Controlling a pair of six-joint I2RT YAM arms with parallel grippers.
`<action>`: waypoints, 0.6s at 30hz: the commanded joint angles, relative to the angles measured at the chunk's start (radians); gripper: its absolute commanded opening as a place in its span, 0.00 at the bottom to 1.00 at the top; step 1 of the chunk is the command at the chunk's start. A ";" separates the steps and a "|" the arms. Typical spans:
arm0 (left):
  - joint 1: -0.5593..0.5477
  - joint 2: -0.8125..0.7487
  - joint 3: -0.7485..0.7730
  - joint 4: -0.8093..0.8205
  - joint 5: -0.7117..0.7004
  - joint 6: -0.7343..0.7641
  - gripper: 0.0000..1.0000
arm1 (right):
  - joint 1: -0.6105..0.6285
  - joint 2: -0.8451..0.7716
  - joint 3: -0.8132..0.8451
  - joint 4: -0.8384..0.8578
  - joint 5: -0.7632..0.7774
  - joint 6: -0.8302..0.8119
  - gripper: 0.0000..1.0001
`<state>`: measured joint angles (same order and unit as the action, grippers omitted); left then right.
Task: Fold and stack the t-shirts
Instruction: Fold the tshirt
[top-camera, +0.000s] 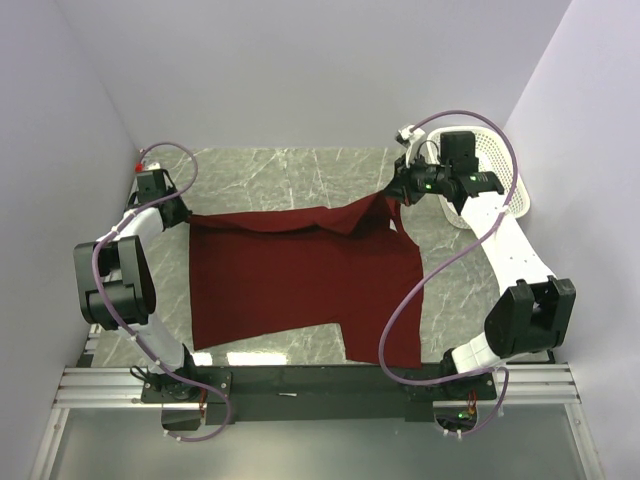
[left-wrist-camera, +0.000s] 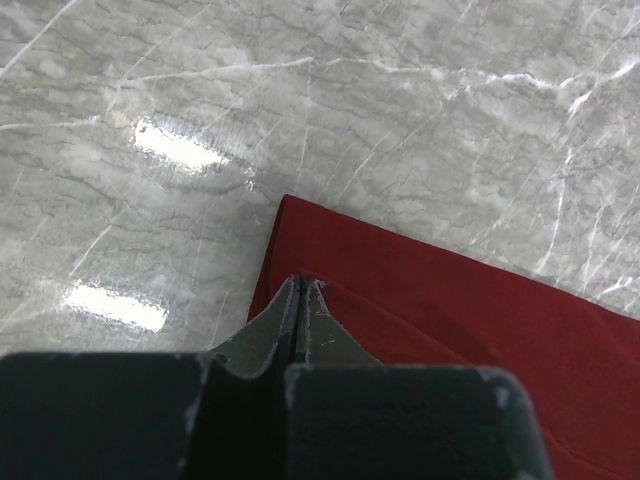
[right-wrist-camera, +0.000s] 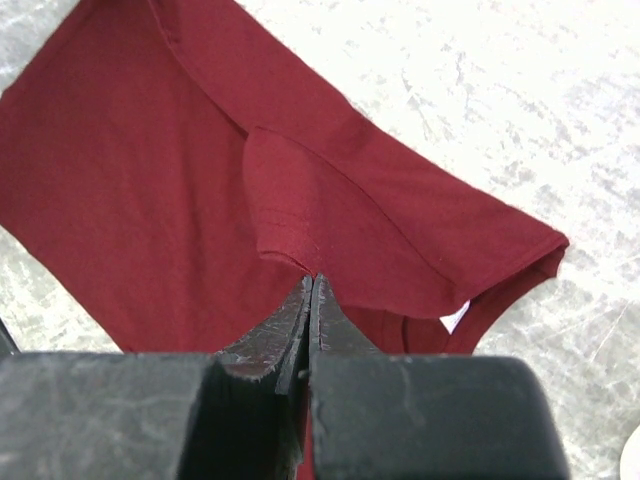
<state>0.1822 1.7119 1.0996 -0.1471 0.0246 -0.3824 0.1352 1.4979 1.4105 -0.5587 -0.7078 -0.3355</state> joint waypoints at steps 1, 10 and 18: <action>0.002 -0.057 -0.006 0.015 -0.014 0.007 0.00 | 0.006 -0.062 -0.016 0.017 0.010 -0.016 0.00; 0.003 -0.060 -0.010 0.011 -0.017 0.008 0.00 | 0.006 -0.074 -0.030 0.016 0.007 -0.017 0.00; 0.005 -0.075 -0.024 -0.003 -0.017 0.008 0.00 | 0.006 -0.065 -0.031 0.017 0.008 -0.016 0.00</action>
<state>0.1822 1.6901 1.0824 -0.1501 0.0193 -0.3817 0.1352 1.4769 1.3808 -0.5613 -0.6991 -0.3389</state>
